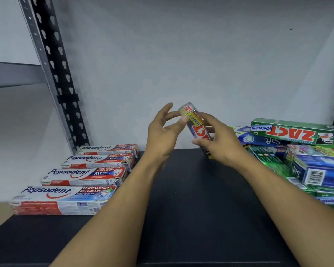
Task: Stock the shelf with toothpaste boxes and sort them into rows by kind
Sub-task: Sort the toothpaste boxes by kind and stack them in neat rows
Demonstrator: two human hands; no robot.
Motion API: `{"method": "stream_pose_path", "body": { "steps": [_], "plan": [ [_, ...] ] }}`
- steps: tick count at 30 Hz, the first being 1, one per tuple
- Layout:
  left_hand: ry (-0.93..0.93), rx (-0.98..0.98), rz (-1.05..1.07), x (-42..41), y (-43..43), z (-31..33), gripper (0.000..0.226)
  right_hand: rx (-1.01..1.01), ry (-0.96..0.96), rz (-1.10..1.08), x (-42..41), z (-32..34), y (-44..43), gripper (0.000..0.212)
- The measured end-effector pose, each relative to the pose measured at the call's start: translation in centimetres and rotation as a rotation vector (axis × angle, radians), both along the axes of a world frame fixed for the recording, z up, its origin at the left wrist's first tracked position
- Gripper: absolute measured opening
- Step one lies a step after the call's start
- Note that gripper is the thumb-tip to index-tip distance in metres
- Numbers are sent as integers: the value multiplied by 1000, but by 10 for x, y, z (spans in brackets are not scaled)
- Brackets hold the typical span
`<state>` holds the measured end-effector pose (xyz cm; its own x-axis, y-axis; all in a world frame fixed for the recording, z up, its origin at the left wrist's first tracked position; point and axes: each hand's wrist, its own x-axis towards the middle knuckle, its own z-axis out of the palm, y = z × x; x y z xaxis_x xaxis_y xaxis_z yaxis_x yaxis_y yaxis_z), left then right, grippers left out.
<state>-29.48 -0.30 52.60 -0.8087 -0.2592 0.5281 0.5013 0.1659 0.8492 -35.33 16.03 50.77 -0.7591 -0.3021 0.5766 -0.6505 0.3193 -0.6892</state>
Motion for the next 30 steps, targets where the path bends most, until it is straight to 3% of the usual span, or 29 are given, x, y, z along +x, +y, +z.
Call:
{"method": "stream_pose_path", "body": {
  "steps": [6, 9, 11, 13, 18, 20, 22, 25, 30],
  "plan": [
    [-319, -293, -114, -8, -3, -25, 95, -692, -410, 207, 2, 8, -1, 44],
    [-314, -359, -109, -11, -2, -36, 69, -815, -514, 290, -1, 7, 2, 44],
    [-259, -310, -65, -13, -3, -37, 46, -838, -553, 311, -3, 5, 3, 44],
    [-229, -274, -36, -16, -8, -37, 40, -839, -552, 291, -6, 3, 2, 48],
    [-163, -291, 141, -15, -24, -34, 51, -862, -512, 172, -10, 4, 6, 100],
    [-163, -343, 214, -12, -27, -33, 54, -757, -470, 112, -9, 2, 5, 95],
    [-202, -385, 220, -10, -29, -33, 50, -684, -423, 63, -9, -2, 2, 77],
    [-323, -335, 73, -5, -25, -29, 42, -715, -367, 71, -11, -1, 3, 53],
    [-394, -218, -111, -4, -20, -15, 32, -716, -311, 232, -8, 7, 8, 52]
  ]
}}
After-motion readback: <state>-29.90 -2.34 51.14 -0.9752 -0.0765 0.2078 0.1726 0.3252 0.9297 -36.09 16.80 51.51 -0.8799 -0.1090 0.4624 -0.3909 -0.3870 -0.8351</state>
